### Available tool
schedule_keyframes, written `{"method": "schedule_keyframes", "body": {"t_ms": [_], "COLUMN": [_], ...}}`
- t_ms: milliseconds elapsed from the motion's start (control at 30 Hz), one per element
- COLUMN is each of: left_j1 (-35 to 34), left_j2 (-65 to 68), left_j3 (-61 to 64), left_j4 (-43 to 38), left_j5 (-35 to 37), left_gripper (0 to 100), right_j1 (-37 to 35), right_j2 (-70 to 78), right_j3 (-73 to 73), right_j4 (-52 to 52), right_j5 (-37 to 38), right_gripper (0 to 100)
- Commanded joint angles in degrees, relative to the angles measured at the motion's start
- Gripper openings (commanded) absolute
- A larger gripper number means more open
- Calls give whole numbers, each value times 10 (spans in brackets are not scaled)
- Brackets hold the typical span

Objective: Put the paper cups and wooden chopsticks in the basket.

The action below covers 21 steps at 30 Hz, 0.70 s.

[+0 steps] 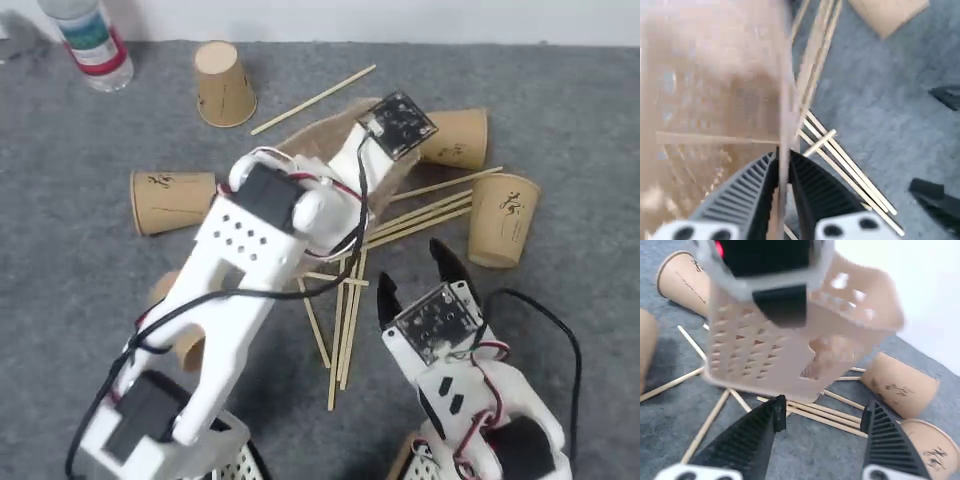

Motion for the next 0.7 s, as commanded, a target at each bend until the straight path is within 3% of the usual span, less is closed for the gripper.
{"method": "schedule_keyframes", "body": {"t_ms": [0, 200, 367, 667], "left_j1": [16, 16, 25, 141], "left_j2": [0, -50, -91, -117], "left_j3": [-23, -25, -49, -53], "left_j4": [25, 34, 80, 104], "left_j5": [-4, -4, -4, -23], "left_gripper": [11, 10, 10, 10], "right_j1": [37, 135, 213, 285], "right_j2": [6, 5, 6, 5], "right_j3": [-33, -31, -28, -32], "right_j4": [0, -28, -38, -39], "right_j5": [4, -2, -53, -71], "right_gripper": [247, 247, 246, 246]}}
